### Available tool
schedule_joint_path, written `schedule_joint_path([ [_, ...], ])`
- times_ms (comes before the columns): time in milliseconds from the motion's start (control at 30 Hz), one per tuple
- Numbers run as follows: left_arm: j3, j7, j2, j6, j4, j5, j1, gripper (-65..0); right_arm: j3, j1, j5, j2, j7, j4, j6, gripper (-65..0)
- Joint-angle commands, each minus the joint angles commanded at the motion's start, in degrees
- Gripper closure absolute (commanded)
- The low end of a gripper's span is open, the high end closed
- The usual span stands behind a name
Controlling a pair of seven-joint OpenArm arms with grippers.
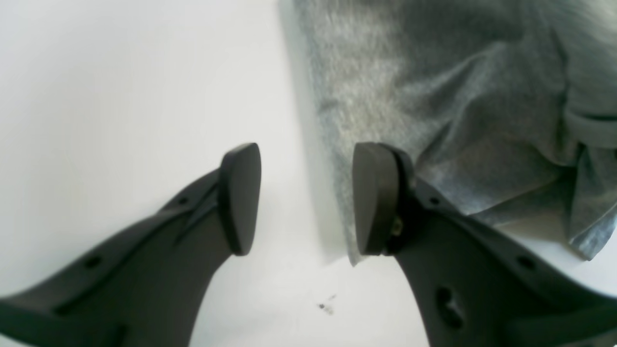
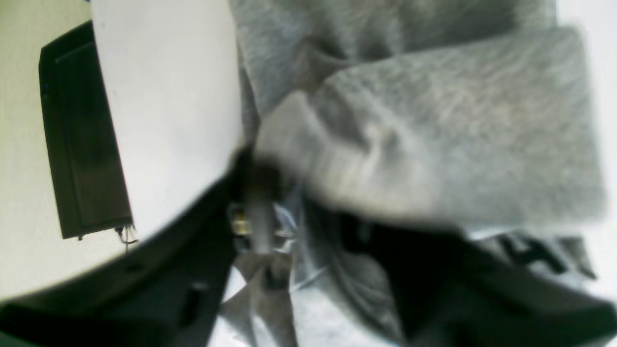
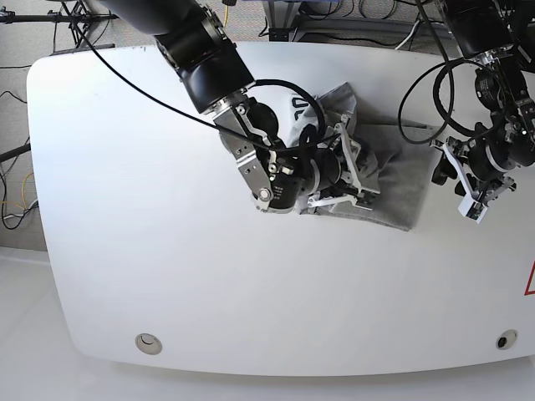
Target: Fold the T-shirt properly
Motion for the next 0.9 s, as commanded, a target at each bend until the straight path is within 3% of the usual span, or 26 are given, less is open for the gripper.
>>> schedule_joint_path([
  [133, 0.00, 0.00, 0.00, 0.00, 0.00, 0.00, 0.00, -29.2, 0.00, 0.88, 0.00, 0.00, 0.00, 0.00, 0.00, -32.1],
  [500, 0.09, 0.00, 0.09, 0.00, 0.00, 0.00, -0.09, -29.2, 0.00, 1.67, 0.26, 0.00, 0.18, 0.00, 0.00, -32.6],
  [733, 0.18, 0.00, 0.09, 0.00, -0.09, 0.00, -0.26, -29.2, -0.26, 1.67, 7.47, 0.00, 2.73, -0.26, 0.00, -32.6],
  [900, 0.18, 0.00, 0.09, 0.00, -0.09, 0.00, -0.26, -29.2, -3.78, 2.37, 9.85, 0.00, 5.80, -0.26, 0.00, -32.6],
])
